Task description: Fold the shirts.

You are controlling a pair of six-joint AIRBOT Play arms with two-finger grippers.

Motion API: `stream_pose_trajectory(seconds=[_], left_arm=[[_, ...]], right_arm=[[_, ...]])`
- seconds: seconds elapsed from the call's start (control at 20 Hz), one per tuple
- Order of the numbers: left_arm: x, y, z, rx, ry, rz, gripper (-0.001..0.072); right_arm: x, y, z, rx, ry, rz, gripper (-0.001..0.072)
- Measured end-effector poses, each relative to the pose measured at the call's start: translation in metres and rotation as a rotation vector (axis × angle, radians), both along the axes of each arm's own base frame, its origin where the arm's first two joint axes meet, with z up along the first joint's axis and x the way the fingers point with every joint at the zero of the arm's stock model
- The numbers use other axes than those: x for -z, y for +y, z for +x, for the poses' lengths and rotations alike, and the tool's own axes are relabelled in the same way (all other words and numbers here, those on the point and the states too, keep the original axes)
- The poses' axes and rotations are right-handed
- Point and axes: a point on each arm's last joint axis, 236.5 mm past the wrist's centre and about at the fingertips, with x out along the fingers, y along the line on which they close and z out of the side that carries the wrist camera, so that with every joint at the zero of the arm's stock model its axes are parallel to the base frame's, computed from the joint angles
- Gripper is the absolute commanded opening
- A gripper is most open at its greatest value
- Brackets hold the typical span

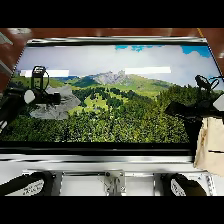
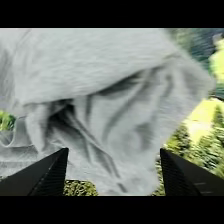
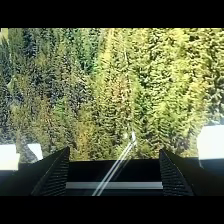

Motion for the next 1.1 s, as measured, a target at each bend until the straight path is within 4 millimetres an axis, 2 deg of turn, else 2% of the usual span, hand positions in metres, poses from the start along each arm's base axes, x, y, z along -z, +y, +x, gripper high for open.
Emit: stream_pose_trajectory(seconds=[0.05,0.15,0.3,0.35,0.4,0.45,0.6,0.7,0.75,0.85,0.9,1.0,1.1], left_arm=[[0.013,0.011,0.003,-0.045,0.052,-0.015,0.0716],[0.037,0.021,0.010,-0.107,0.127,-0.062,0.0716],[0.071,0.018,0.018,-0.163,0.208,-0.148,0.0711],[0.080,0.015,0.020,-0.177,0.227,-0.179,0.0665],[0.089,0.010,0.021,-0.192,0.248,-0.211,0.0309],[0.095,0.007,0.021,-0.202,0.263,-0.236,0.0058],[0.097,-0.003,0.022,-0.219,0.288,-0.292,0.0040],[0.078,-0.007,0.025,-0.199,0.266,-0.307,0.0040],[0.060,-0.011,0.029,-0.175,0.229,-0.310,0.0040],[0.011,-0.031,0.028,-0.093,0.146,-0.326,0.0040],[-0.016,-0.047,0.024,-0.039,0.105,-0.336,0.0040],[-0.066,-0.089,0.000,0.085,0.035,-0.370,0.0041],[-0.101,-0.139,-0.034,0.211,-0.010,-0.419,0.0041]], right_arm=[[0.000,0.000,0.000,0.002,0.000,0.000,0.0682],[0.000,0.000,0.000,0.002,0.000,0.000,0.0682],[0.000,0.000,0.000,0.002,0.000,0.000,0.0682],[0.000,0.000,0.000,0.003,-0.001,-0.001,0.0682],[0.000,0.000,0.001,0.004,-0.004,-0.001,0.0682],[-0.001,-0.001,0.002,0.004,-0.007,-0.001,0.0682],[-0.001,-0.001,0.004,0.008,-0.017,-0.002,0.0682],[-0.002,0.001,0.004,0.007,-0.019,0.008,0.0680],[-0.003,0.003,0.005,0.007,-0.020,0.015,0.0646],[-0.003,0.005,0.004,-0.012,-0.022,0.019,0.0564],[-0.003,0.006,0.003,-0.028,-0.021,0.019,0.0564],[-0.002,0.009,-0.001,-0.061,-0.011,0.017,0.0564],[0.000,0.011,-0.007,-0.088,0.010,0.018,0.0564]])
